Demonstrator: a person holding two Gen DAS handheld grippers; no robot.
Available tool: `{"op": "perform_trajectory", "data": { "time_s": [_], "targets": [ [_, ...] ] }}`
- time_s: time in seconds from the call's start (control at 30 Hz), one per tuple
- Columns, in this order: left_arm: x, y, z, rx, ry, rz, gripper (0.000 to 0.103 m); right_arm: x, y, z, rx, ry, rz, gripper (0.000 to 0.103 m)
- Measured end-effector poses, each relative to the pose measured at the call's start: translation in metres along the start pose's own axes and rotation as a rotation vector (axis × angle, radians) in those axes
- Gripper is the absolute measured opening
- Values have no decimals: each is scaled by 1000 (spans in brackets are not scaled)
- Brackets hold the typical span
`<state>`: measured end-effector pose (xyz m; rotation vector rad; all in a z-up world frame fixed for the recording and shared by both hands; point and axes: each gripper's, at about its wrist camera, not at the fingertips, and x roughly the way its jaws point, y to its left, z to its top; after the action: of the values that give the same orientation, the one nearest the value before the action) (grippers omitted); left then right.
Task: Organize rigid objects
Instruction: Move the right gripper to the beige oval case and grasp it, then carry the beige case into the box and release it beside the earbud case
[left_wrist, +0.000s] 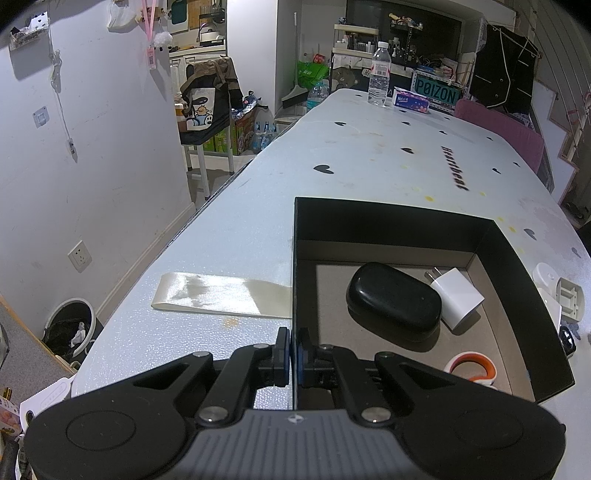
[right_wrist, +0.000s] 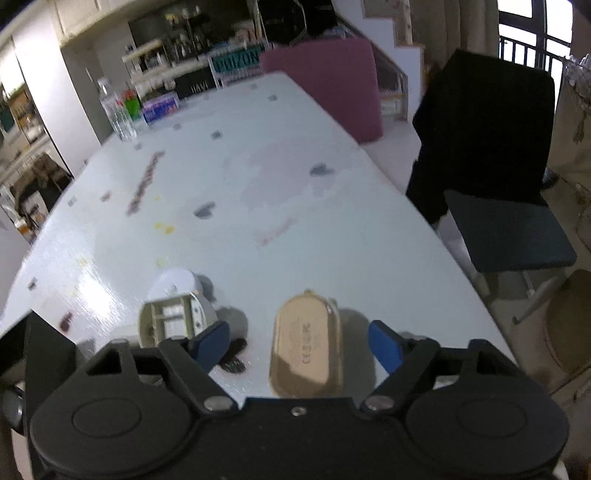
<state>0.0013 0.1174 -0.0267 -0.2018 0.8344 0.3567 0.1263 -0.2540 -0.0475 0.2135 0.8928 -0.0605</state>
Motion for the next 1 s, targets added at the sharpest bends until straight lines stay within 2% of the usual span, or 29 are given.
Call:
{"op": "perform_trajectory", "data": {
  "time_s": [0.07,0.13,0.2,0.43,0.5,0.73,0.83,1.0],
  "targets": [
    [0,0,0,-1,0,-1,3,4,2,-1,-22,28,-2,69],
    [0,0,0,0,-1,0,3,7,5,-4,-36,53,-8,54],
    [0,0,0,-1,0,-2,3,9,9,-4,-83,64,-44,45],
    [0,0,0,-2,-1,-1,3,-15,24,-1,-209,81,-4,45],
    [0,0,0,-1,-1,-1,3,-29,36,0,-255,76,44,45],
    [0,0,0,-1,0,-1,3,-77,108,-2,-487,96,291,45],
    [0,0,0,-2,0,-1,3,-84,141,-6,-573,140,405,45],
    [1,0,0,-2,-1,-1,3,-74,188,-25,-760,212,499,45]
  ]
}}
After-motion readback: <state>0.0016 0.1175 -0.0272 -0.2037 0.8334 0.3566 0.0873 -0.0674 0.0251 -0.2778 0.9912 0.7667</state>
